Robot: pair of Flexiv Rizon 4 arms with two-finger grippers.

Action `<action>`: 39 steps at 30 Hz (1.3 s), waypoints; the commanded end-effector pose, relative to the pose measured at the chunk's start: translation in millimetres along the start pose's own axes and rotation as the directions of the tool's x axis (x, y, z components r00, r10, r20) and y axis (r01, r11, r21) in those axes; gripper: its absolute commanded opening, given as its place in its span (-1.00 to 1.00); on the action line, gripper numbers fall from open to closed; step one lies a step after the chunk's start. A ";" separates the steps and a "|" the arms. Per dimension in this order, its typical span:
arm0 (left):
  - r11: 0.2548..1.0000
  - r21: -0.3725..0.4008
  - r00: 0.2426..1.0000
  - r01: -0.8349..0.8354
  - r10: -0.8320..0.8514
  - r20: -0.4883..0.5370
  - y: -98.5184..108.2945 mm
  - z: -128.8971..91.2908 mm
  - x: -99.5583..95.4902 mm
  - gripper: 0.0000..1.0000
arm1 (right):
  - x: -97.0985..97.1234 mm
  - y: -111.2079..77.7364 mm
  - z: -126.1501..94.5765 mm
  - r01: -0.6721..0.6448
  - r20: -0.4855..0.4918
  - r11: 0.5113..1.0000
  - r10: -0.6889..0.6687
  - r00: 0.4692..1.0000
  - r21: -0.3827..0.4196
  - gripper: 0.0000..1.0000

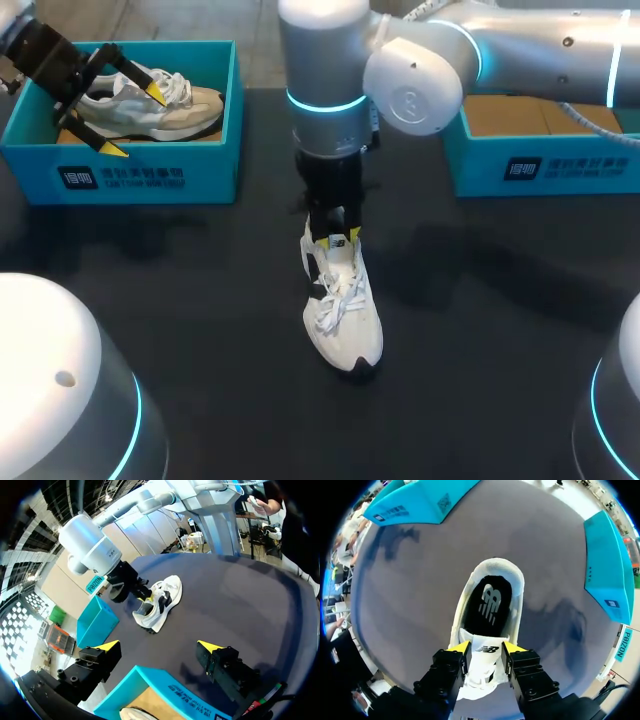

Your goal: Take the shoe out of the shoebox, open the shoe tongue, remove and reinsert the insole, then place the shoe into the shoebox

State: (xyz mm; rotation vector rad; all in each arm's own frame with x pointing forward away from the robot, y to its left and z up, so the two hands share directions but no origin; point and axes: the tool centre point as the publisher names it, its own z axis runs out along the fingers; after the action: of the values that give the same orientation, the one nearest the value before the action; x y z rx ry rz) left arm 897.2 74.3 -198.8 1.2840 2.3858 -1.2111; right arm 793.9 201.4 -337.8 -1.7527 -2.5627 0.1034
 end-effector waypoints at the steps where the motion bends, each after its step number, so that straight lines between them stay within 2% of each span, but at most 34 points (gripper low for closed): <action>1: 1.000 -0.001 1.000 0.000 0.000 -0.003 0.1 -0.5 -0.2 1.00 | -3.6 -6.4 -17.8 0.109 -0.009 0.989 -0.111 0.994 -0.100 -0.18; 4: 1.000 -0.001 1.000 0.000 0.000 -0.003 0.1 -0.5 -0.2 1.00 | -8.5 -6.3 -31.6 0.290 -0.035 0.941 -0.301 0.953 -0.176 -0.07; 7: 1.000 -0.001 1.000 0.000 0.000 -0.003 0.1 -0.5 -0.2 1.00 | -11.2 -4.3 -40.2 0.484 -0.038 0.839 -0.508 0.861 -0.248 -0.11; 8: 1.000 -0.001 1.000 0.000 0.000 -0.003 0.1 -0.5 -0.2 1.00 | -10.3 -3.3 -42.8 0.543 -0.019 0.804 -0.563 0.826 -0.243 -0.15; 9: 1.000 -0.001 1.000 0.000 0.000 -0.003 0.1 -0.5 -0.2 1.00 | -10.1 -2.3 -44.8 0.591 0.005 0.776 -0.605 0.796 -0.219 -0.09; 10: 1.000 -0.001 1.000 0.000 0.000 -0.003 0.1 -0.5 -0.2 1.00 | -9.0 -0.9 -47.1 0.636 -0.003 0.737 -0.654 0.757 -0.230 -0.07; 15: 1.000 -0.001 1.000 0.000 0.000 -0.003 0.1 -0.5 -0.2 1.00 | -11.1 5.9 -56.6 0.747 0.044 0.638 -0.755 0.655 -0.188 -0.07; 18: 1.000 -0.001 1.000 0.000 0.000 -0.003 0.1 -0.5 -0.2 1.00 | -5.7 11.0 -63.2 0.803 0.072 0.582 -0.802 0.593 -0.127 -0.08; 20: 1.000 -0.001 1.000 0.000 0.000 -0.003 0.1 -0.5 -0.2 1.00 | -2.0 13.8 -66.8 0.839 0.089 0.538 -0.834 0.544 -0.081 0.03; 21: 1.000 -0.001 1.000 0.000 0.000 -0.003 0.1 -0.5 -0.2 1.00 | -0.4 15.3 -68.4 0.853 0.092 0.519 -0.848 0.523 -0.058 0.02; 22: 1.000 -0.001 1.000 0.000 0.000 -0.003 0.1 -0.5 -0.2 1.00 | -0.2 16.4 -69.5 0.859 0.099 0.511 -0.853 0.512 -0.035 0.27; 23: 1.000 -0.001 1.000 0.000 0.000 -0.003 0.1 -0.5 -0.2 1.00 | -0.2 17.4 -70.7 0.866 0.099 0.500 -0.861 0.498 -0.009 0.76; 24: 1.000 -0.001 1.000 0.000 0.000 -0.003 0.1 -0.5 -0.2 1.00 | -0.2 17.4 -70.7 0.866 0.099 0.500 -0.861 0.498 -0.009 1.00; 39: 1.000 -0.001 1.000 0.000 0.000 -0.003 0.1 -0.5 -0.2 1.00 | -0.2 17.4 -70.7 0.866 0.099 0.500 -0.861 0.498 -0.009 1.00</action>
State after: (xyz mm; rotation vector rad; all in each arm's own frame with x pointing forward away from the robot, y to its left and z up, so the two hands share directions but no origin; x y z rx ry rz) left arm 897.2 74.3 -198.8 1.2841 2.3858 -1.2111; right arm 813.6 206.9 -268.5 -0.2366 -3.1715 0.0409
